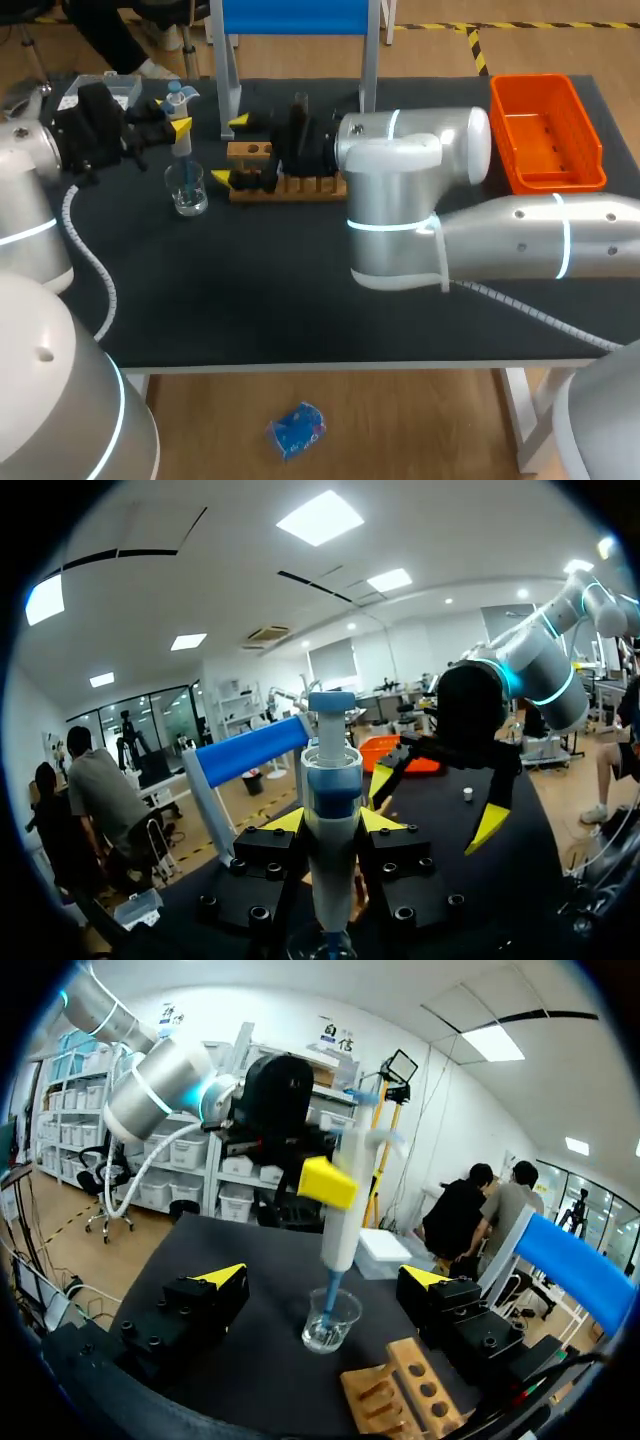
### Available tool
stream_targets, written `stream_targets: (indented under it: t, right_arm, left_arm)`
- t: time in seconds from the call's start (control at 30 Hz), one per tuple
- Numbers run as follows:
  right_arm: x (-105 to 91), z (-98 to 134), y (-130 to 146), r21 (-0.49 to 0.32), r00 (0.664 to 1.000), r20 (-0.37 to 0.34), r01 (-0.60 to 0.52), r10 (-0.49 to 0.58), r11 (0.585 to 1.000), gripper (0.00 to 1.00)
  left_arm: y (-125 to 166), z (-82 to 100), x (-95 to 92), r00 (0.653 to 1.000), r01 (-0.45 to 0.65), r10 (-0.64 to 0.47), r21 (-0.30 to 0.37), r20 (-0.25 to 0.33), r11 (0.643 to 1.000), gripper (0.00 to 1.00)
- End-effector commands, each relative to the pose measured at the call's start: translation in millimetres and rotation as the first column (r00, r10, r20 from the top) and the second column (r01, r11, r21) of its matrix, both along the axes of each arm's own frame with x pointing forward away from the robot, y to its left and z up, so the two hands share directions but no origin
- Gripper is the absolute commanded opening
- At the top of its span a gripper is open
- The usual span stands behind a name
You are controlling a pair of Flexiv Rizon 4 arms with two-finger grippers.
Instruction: Invert the test tube, pick up the pipette, mount the tip to pipette, aspirate from beaker and dispense into the tube, eject the tip, return the pipette, and cap with the stopper.
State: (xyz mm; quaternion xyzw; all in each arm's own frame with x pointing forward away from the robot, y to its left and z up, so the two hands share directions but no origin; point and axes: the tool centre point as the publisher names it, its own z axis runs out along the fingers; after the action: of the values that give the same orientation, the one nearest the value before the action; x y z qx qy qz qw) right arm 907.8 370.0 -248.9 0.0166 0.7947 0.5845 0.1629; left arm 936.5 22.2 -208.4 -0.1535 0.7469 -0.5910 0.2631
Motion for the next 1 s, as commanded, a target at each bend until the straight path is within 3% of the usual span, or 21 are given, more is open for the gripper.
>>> stream_targets:
  t: [0.03,0.63,1.0]
  right_arm:
    - [1.6,5.1,-5.1,-0.027,1.000,-0.014,-0.019,0.019,0.999,1.00]
    - [1.6,5.1,-5.1,-0.027,1.000,-0.014,-0.019,0.019,0.999,1.00]
    - [1.6,5.1,-5.1,-0.027,1.000,-0.014,-0.019,0.019,0.999,1.00]
  left_arm:
    - [-1.4,-0.3,0.0,1.000,-0.006,0.006,0.000,0.003,1.000,0.00]
    - [-0.1,0.9,2.6,1.000,-0.010,0.010,-0.019,0.000,1.000,0.00]
    - [2.7,-1.3,4.8,0.999,-0.009,0.008,-0.021,-0.035,1.000,0.00]
